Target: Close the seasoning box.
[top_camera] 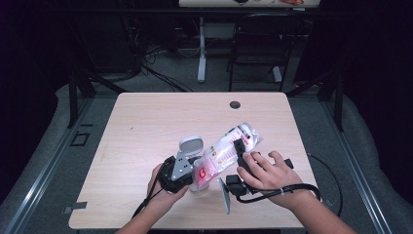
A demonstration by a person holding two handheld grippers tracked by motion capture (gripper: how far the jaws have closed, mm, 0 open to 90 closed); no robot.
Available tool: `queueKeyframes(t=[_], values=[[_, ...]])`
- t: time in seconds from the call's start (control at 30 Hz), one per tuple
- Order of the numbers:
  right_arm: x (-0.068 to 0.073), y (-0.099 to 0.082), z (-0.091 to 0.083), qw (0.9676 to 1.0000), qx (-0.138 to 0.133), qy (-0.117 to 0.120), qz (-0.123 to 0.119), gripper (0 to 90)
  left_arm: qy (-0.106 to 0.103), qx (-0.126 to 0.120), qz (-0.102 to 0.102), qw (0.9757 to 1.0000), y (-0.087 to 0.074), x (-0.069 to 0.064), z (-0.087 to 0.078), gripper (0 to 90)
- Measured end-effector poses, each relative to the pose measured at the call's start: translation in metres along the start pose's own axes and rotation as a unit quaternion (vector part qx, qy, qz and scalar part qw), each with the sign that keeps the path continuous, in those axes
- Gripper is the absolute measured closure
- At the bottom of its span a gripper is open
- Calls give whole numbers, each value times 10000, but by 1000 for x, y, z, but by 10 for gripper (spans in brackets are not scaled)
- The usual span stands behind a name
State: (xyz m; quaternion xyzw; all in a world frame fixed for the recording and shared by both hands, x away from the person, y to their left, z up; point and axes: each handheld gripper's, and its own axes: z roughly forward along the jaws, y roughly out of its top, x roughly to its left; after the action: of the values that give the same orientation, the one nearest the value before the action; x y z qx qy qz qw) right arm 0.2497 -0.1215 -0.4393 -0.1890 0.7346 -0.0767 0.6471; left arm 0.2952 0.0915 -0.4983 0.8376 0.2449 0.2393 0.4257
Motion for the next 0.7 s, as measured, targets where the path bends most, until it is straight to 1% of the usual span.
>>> queueKeyframes(t=[0.03,0.1,0.13,0.17,0.23,0.27,0.33,0.43,0.53,0.6,0.63,0.67,0.7], values=[[1,0,1,10000,-46,1,49,661,-1,6,-7,10000,0,0,0,692],[1,0,2,9999,-19,106,87,663,-4,21,-20,10000,0,0,1,692],[1,0,2,9999,9,123,55,664,-7,32,-22,10000,-1,-1,1,692],[1,0,2,9999,-4,112,32,664,-7,32,-22,10000,-1,-1,1,692],[2,0,2,9999,11,83,84,665,13,-8,-1,10000,0,0,0,692],[2,0,2,9999,14,66,92,665,16,-25,-24,10000,0,0,-1,692],[1,-1,2,9997,-35,95,227,666,22,-43,-49,10000,0,1,-1,692],[2,-1,2,9997,-110,47,203,668,20,-5,-49,10000,-1,1,-1,692],[3,-1,2,9996,-103,39,254,674,22,-23,-50,10000,-1,1,-1,692],[2,-1,1,9996,-74,70,276,676,18,-34,-66,10000,-1,1,-1,692],[1,0,2,9994,-42,127,324,678,20,-32,-55,10000,-1,1,-1,692],[3,-1,2,9995,-103,10,285,685,33,-43,-35,10000,-1,1,-1,692],[2,0,1,9996,-54,21,282,688,13,-53,-46,10000,0,1,-1,692]])
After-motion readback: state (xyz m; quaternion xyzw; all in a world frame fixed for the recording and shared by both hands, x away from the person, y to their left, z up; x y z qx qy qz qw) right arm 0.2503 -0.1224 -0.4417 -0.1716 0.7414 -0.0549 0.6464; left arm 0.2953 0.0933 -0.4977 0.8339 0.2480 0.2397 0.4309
